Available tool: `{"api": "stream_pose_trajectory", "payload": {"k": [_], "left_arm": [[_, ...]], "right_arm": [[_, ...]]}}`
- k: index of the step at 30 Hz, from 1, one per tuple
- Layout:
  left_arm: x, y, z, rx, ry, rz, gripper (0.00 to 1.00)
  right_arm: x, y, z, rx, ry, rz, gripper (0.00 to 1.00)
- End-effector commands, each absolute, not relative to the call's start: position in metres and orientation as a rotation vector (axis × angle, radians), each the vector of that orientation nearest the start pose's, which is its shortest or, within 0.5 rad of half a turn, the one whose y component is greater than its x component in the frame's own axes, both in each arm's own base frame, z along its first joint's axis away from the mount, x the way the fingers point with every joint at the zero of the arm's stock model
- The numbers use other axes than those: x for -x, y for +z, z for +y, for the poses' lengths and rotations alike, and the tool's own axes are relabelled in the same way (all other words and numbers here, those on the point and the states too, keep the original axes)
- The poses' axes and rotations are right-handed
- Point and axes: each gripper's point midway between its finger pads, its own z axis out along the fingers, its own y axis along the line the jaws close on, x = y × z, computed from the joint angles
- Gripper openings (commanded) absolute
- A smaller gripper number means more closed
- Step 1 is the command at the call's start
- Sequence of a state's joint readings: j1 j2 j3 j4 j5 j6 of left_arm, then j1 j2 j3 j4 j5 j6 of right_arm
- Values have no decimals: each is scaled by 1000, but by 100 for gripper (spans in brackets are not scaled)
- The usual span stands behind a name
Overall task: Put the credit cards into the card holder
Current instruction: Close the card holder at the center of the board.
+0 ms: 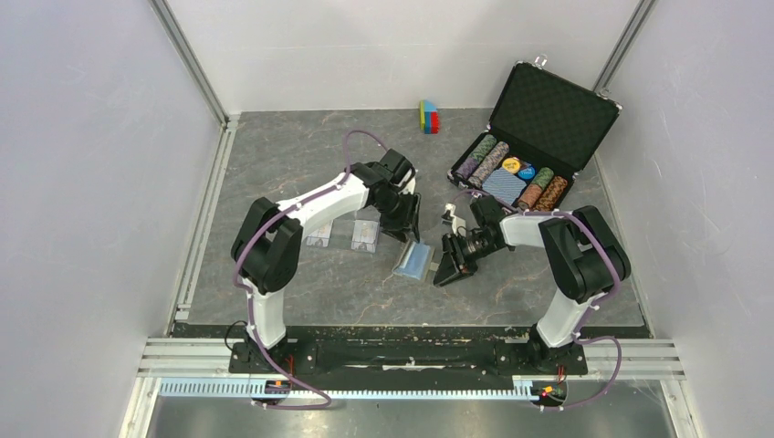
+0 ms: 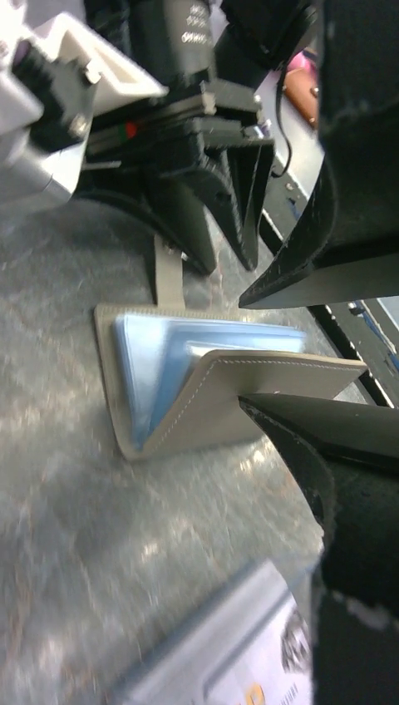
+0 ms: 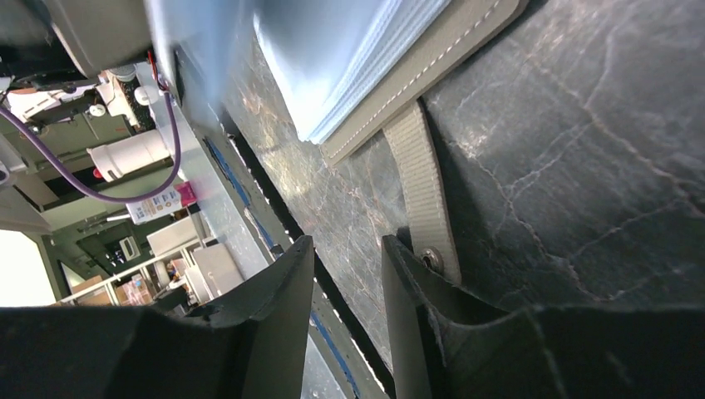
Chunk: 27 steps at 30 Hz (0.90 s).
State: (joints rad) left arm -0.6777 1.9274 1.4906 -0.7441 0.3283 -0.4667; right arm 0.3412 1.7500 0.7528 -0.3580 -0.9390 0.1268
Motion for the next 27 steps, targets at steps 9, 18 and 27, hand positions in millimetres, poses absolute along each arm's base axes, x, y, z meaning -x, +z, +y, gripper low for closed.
{"api": "stream_pose_trajectory", "payload": {"k": [9, 18, 27], "left_arm": [[-259, 72, -365, -463, -998, 2860, 55], [-246, 55, -378, -482, -1133, 2891, 61], [-242, 54, -360, -529, -978, 2903, 40]], "right_arm": [[-239, 68, 219, 396, 1378, 2544, 39], [-274, 88, 215, 314, 1325, 2436, 41], [-315, 80, 220, 278, 1251, 2424, 41]]}}
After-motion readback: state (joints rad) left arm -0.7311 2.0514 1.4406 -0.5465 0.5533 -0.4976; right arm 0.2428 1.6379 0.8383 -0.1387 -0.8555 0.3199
